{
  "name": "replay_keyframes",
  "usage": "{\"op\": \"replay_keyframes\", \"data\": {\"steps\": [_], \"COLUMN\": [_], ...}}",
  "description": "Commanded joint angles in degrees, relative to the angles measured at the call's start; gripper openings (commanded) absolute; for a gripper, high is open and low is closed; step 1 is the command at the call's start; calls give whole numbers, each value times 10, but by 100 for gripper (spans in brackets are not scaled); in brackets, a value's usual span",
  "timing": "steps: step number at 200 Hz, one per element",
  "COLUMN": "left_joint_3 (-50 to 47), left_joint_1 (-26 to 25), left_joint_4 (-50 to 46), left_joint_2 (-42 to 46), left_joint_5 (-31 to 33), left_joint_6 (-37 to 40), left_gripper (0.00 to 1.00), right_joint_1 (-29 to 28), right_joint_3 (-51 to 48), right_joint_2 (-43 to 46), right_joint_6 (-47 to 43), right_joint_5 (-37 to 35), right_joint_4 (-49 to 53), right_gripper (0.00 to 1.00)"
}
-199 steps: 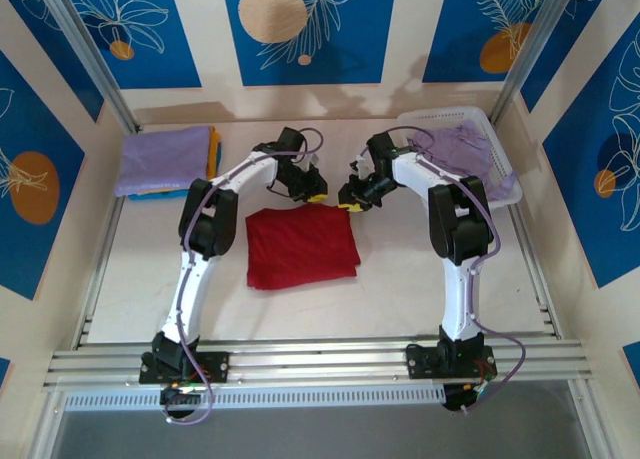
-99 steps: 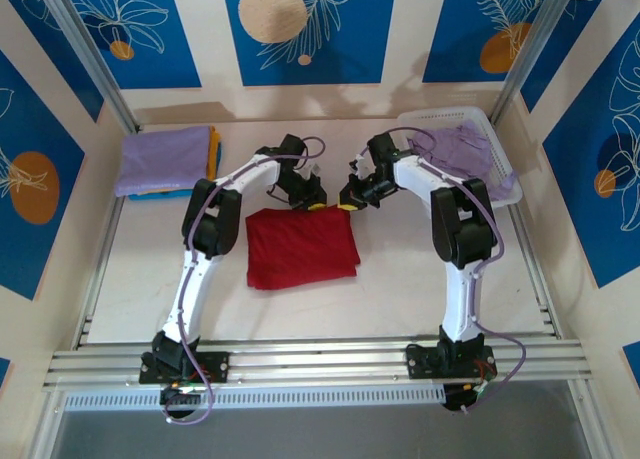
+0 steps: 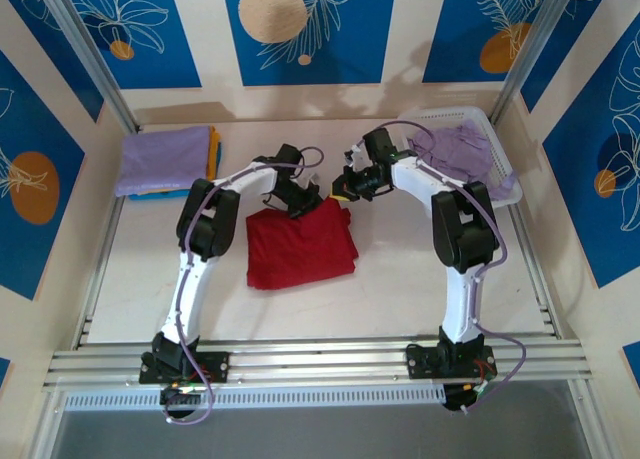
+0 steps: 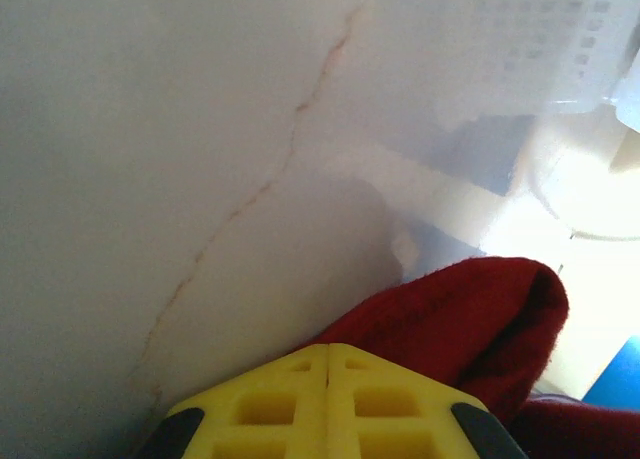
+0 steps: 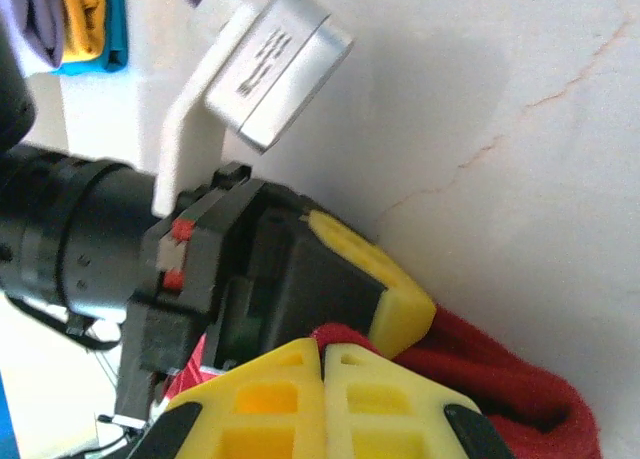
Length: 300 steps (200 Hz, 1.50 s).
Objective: Fold and stack the t-shirts
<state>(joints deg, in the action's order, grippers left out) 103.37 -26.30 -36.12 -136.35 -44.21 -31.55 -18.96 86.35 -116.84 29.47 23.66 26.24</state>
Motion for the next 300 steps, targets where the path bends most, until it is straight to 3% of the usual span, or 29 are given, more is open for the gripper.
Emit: {"op": "replay_keyframes", "data": {"steps": [1, 45, 114, 150, 205, 237, 270, 300], "left_joint_3": [-37, -49, -66, -81, -80, -41, -13, -32], "left_joint_1": [-2, -2, -3, -4, -5, 4, 39, 72], "left_joint_4": [-10, -16, -25, -26, -21, -54, -106, -147], "left_joint_2": [0, 6, 8, 12, 19, 41, 98, 162], "left_joint_5": [9, 19, 36, 36, 32, 63, 157, 220], "left_joint_6": [-5, 2, 17, 22, 20, 33, 51, 83], "left_gripper": [7, 6, 5, 4, 5, 20, 47, 49], "right_joint_1": [9, 13, -26, -19, -16, -18, -19, -17], "right_joint_3": [29, 42, -38, -8, 91, 66, 8, -12], "right_joint_2": [-23, -51, 63, 28, -91, -97, -80, -74], "right_joint_6": [41, 63, 87, 93, 89, 89, 90, 85], "right_joint_5": [-30, -90, -248, -257, -184, -185, -181, -174], "right_joint_4": [-15, 1, -41, -32, 37, 45, 9, -1], "right_gripper": [0, 0, 0, 0, 0, 0, 0, 0]}}
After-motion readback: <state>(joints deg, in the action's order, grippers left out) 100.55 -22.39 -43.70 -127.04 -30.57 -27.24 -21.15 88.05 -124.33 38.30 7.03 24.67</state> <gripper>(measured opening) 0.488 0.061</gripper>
